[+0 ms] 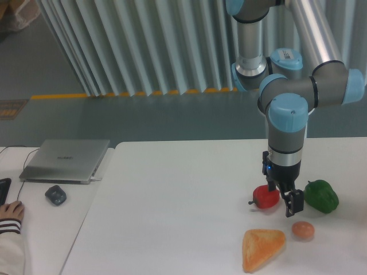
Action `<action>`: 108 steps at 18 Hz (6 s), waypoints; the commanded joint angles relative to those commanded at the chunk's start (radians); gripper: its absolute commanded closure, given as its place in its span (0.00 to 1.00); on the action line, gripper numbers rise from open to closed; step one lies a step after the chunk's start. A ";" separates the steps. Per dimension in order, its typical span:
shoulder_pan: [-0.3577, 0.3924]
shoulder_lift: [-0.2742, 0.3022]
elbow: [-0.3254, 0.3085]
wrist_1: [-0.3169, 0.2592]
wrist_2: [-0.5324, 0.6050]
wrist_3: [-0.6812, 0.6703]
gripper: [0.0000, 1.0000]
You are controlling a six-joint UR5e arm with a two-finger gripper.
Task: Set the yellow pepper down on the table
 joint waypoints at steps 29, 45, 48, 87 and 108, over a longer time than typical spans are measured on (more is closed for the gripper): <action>0.158 0.032 0.005 0.067 0.088 0.304 0.00; 0.330 0.005 0.012 0.069 0.085 0.601 0.00; 0.354 -0.002 0.014 0.101 0.086 0.644 0.00; 0.546 -0.213 0.141 0.308 0.307 1.043 0.00; 0.571 -0.255 0.160 0.318 0.309 1.037 0.00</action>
